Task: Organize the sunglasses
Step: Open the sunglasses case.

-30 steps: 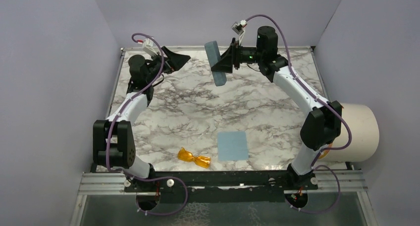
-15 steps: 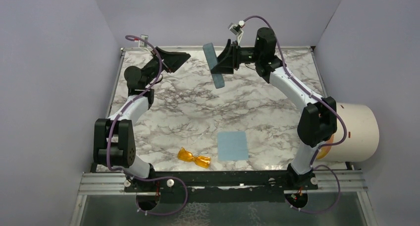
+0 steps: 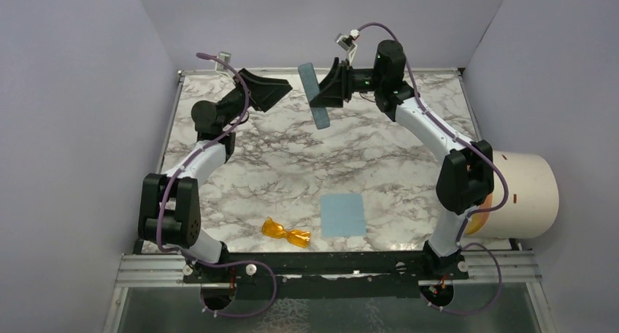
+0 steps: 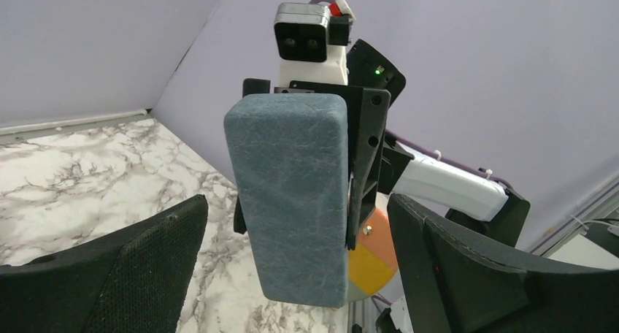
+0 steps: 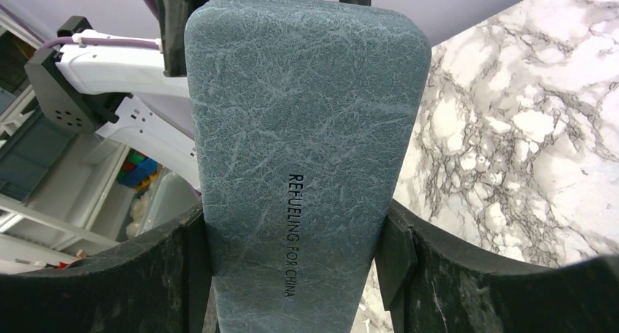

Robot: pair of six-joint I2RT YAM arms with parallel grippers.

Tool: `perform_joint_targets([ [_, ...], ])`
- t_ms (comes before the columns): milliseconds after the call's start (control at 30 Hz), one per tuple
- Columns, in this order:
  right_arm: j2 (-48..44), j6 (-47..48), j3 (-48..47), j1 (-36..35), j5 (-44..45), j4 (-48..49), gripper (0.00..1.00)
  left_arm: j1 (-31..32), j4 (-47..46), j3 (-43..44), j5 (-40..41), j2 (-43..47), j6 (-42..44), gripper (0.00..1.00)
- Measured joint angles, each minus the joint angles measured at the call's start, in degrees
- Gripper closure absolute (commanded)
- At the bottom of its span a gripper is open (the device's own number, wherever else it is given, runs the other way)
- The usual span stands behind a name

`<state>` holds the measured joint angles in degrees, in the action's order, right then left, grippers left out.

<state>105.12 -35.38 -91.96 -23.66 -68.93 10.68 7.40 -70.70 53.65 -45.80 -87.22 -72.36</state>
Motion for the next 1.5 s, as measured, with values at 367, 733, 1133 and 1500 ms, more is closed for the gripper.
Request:
perform_joint_targets([
  [367, 1.03, -1.38, -0.76, 0.00, 0.02, -0.17, 0.99, 1.38, -0.98, 1.79, -3.82, -3.69, 1.16, 0.03],
  [733, 1.70, -0.55, -3.61, -0.02, 0.04, -1.05, 0.99, 1.44, -7.19, 5.68, -7.02, -12.41, -0.15, 0.05],
  [1133, 3.56, 1.25, -4.48, -0.33, 0.24, -2.43, 0.99, 3.17, -9.44, 10.19, -7.89, -14.53, -0.68, 0.05],
  [1500, 5.68, 1.64, -6.12, -0.68, 0.24, -3.82, 0.99, 4.85, -9.79, 12.57, -7.98, -16.22, -0.92, 0.06],
])
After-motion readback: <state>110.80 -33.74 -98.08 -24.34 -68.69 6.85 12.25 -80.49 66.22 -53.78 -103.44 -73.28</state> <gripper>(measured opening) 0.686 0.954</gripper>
